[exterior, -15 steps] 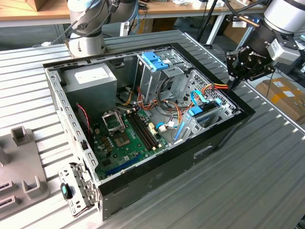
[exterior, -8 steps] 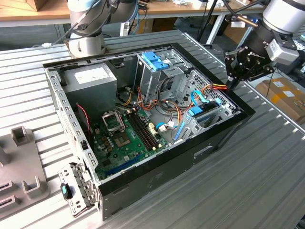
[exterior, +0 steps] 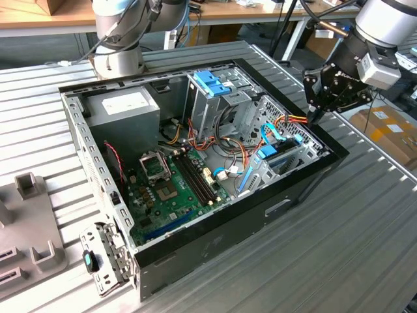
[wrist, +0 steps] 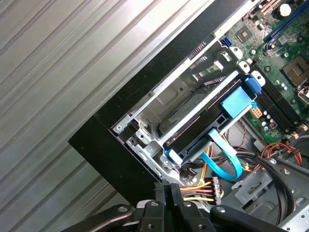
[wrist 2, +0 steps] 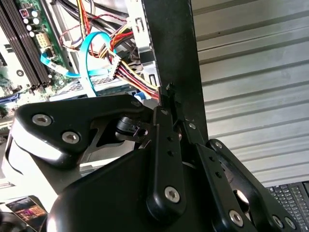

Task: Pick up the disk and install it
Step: 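Insert the second disk wire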

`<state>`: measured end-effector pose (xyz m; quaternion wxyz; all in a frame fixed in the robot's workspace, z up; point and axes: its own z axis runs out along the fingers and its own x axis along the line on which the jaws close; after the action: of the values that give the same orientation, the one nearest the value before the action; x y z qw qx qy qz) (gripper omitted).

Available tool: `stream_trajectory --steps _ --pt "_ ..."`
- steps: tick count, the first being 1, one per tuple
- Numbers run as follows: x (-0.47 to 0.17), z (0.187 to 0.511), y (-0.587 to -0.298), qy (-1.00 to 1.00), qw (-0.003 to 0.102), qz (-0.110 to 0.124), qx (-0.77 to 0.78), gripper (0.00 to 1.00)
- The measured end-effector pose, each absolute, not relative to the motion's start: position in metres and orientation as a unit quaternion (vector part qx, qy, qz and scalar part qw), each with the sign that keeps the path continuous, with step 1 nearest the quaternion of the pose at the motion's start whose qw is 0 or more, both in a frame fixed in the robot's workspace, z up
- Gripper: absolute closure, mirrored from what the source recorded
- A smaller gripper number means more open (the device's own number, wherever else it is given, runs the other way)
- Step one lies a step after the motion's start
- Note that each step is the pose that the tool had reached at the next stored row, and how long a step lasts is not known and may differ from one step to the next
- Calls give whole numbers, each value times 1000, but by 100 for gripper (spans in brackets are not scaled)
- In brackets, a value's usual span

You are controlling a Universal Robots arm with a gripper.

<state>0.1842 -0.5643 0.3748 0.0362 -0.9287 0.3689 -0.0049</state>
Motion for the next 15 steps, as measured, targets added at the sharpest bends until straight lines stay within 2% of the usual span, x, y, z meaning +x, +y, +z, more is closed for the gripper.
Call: stream_trajectory --steps 15 --pt "181 371 -564 422 36 -7 -906 84"
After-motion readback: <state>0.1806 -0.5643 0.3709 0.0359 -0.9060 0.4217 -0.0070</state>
